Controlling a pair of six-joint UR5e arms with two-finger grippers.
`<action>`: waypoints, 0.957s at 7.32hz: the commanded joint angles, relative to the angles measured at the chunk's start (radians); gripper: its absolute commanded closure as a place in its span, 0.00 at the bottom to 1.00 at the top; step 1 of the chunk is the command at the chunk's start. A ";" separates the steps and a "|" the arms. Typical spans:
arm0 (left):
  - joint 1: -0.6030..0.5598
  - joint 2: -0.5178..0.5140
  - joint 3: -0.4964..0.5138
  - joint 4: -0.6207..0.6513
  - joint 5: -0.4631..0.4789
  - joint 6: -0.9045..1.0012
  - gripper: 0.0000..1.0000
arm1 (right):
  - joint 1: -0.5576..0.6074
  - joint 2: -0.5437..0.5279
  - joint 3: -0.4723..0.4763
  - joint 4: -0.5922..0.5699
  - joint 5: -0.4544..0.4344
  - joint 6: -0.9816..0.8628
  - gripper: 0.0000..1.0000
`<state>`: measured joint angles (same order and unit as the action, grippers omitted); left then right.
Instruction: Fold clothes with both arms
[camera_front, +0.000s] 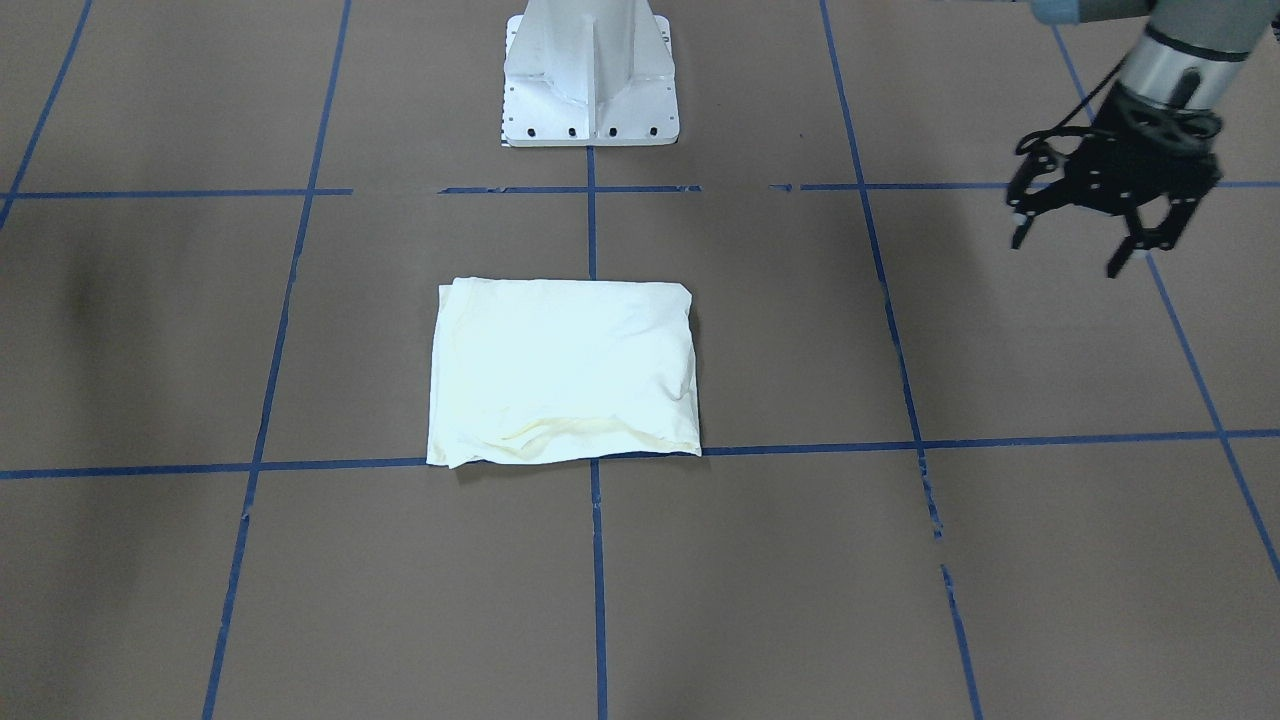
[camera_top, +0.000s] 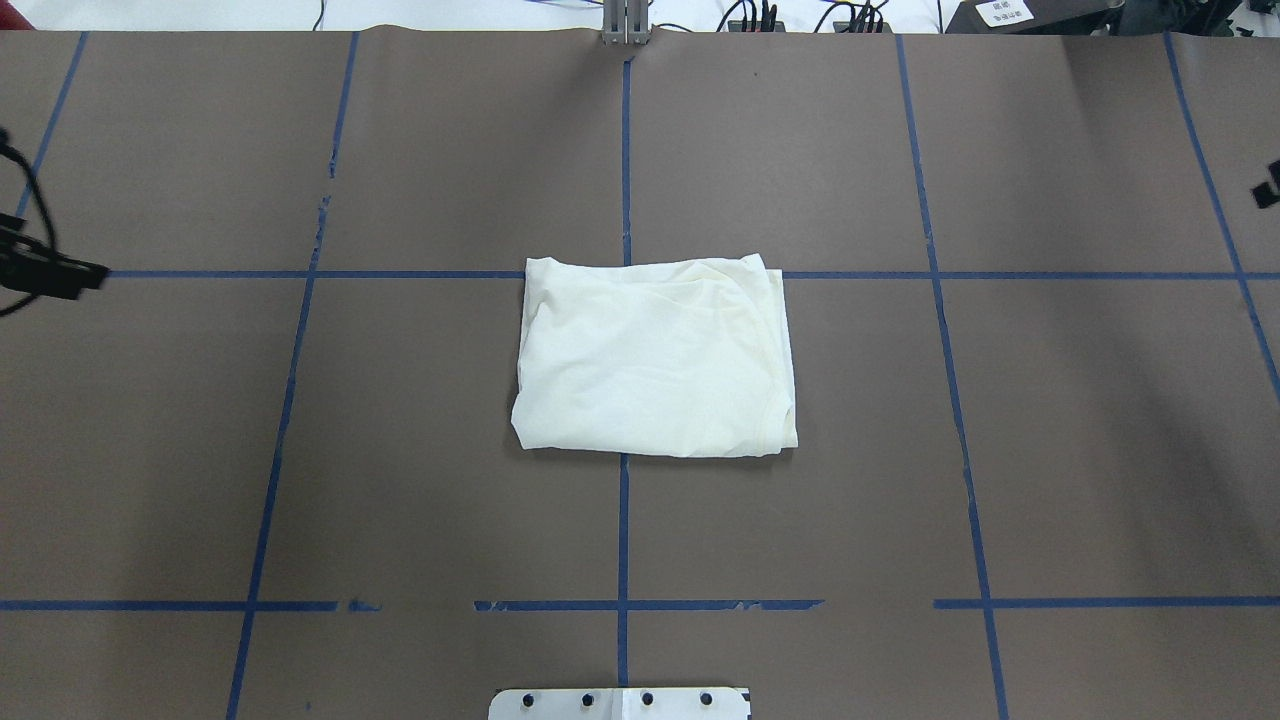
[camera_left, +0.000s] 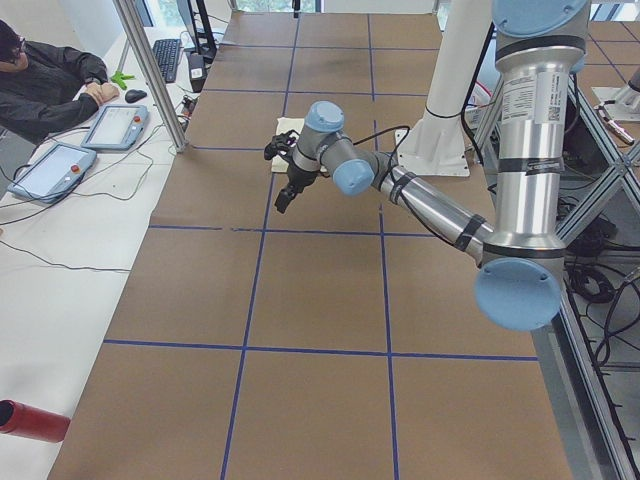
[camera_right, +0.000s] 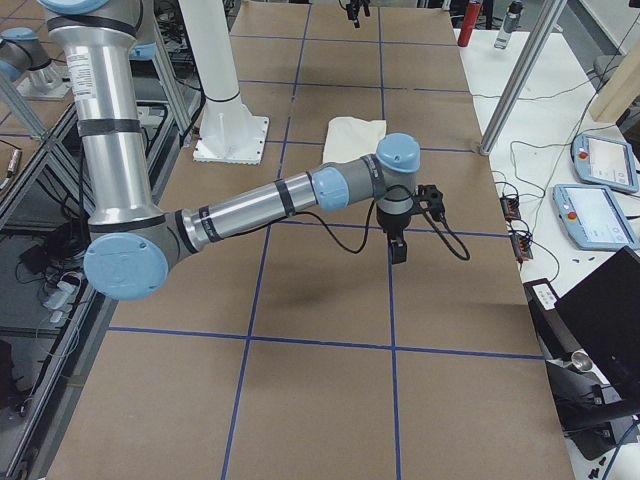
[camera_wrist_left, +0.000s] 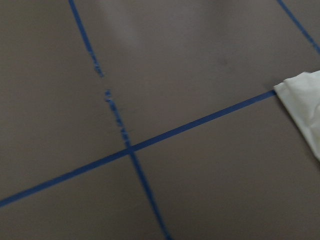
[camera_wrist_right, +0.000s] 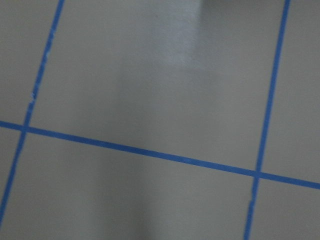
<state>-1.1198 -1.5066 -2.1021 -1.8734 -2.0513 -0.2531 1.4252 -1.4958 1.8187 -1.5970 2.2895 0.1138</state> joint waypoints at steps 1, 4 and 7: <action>-0.292 0.080 0.118 0.007 -0.111 0.420 0.01 | 0.116 -0.153 0.004 0.000 0.008 -0.184 0.00; -0.455 0.186 0.265 0.000 -0.201 0.448 0.01 | 0.156 -0.381 0.004 0.101 0.011 -0.175 0.00; -0.560 0.190 0.254 0.227 -0.303 0.411 0.01 | 0.162 -0.394 -0.005 0.130 0.024 -0.186 0.00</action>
<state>-1.6597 -1.3274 -1.8198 -1.7299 -2.3084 0.1756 1.5853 -1.8796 1.8207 -1.4780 2.3159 -0.0697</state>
